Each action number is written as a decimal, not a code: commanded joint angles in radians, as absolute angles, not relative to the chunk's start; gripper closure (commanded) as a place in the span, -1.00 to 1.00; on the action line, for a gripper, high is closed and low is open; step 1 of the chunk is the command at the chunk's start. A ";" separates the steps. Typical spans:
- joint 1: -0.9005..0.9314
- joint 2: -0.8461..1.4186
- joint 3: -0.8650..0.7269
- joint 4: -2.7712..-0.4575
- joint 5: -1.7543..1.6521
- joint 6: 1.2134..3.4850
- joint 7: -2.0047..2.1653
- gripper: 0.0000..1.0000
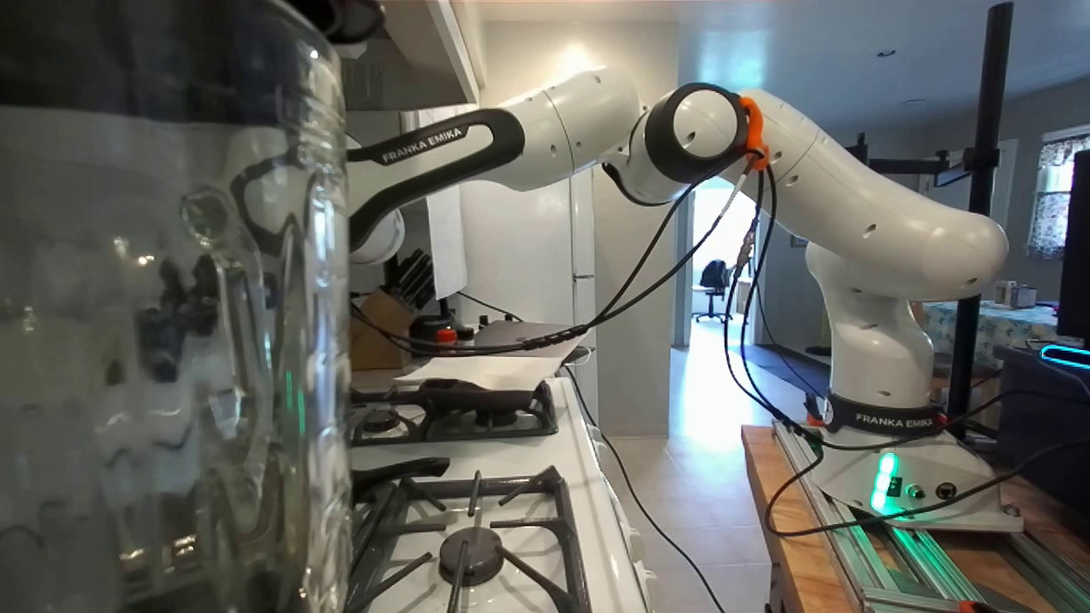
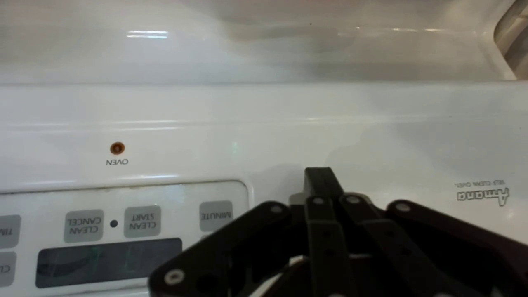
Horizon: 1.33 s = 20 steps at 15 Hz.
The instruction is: Press the top left button on the stove
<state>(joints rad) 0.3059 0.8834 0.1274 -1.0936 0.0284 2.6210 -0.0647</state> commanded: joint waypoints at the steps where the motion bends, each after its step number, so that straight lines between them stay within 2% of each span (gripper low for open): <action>1: 0.323 0.930 0.107 -1.028 -0.002 2.619 -0.017 1.00; 11: 0.321 0.951 0.105 -1.015 0.001 2.604 -0.011 1.00; 16: 0.357 0.857 0.037 -1.119 -0.011 2.528 0.008 1.00; 17: 0.366 0.836 0.020 -1.136 -0.014 2.515 0.012 0.48; 19: 0.376 0.795 -0.001 -1.162 -0.012 2.445 0.013 0.34; 20: 0.374 0.777 0.000 -1.174 -0.002 2.420 0.005 0.18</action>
<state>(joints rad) 0.3589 0.8651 0.0270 -1.0970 0.0182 2.4987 -0.0287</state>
